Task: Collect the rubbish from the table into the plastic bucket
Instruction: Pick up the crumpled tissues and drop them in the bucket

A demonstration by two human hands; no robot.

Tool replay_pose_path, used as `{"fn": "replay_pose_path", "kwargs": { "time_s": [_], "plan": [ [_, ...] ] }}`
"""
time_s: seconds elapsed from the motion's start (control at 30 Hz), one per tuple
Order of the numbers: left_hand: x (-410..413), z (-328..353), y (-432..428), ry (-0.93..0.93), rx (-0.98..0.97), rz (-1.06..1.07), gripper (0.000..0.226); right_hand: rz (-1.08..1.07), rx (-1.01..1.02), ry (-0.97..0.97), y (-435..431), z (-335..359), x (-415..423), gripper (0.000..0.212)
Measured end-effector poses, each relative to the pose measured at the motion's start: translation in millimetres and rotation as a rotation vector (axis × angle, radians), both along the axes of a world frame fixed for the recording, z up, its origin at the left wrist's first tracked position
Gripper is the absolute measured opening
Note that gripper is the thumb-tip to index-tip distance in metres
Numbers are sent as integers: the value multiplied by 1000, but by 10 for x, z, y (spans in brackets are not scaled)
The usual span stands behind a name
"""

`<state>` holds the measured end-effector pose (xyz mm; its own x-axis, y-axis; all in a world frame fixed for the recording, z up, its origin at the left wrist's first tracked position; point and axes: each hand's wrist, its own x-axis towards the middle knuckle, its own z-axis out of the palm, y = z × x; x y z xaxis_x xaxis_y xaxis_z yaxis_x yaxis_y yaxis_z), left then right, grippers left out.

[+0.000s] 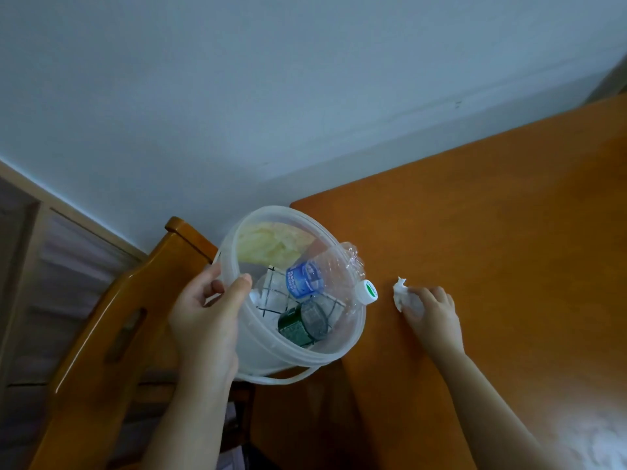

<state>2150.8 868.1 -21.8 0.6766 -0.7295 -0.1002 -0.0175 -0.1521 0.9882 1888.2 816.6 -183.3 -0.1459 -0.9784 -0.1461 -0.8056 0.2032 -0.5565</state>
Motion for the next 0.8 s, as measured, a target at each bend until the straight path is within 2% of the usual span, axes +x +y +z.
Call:
{"fn": "replay_pose_path", "kwargs": {
  "time_s": [0.37, 0.57, 0.7, 0.8],
  "plan": [
    [-95, 104, 60, 79, -1, -18, 25, -63, -31, -98, 240, -10, -94, 20],
    [-166, 237, 170, 80, -30, -35, 25, -196, -30, -201, 512, 120, -246, 19],
    [-235, 322, 234, 86, -40, -70, 23, -267, -136, -259, 587, 416, -361, 18],
    [-311, 381, 298, 114, -50, -79, 25, -279, -298, -276, 613, 759, -435, 17]
  ]
}}
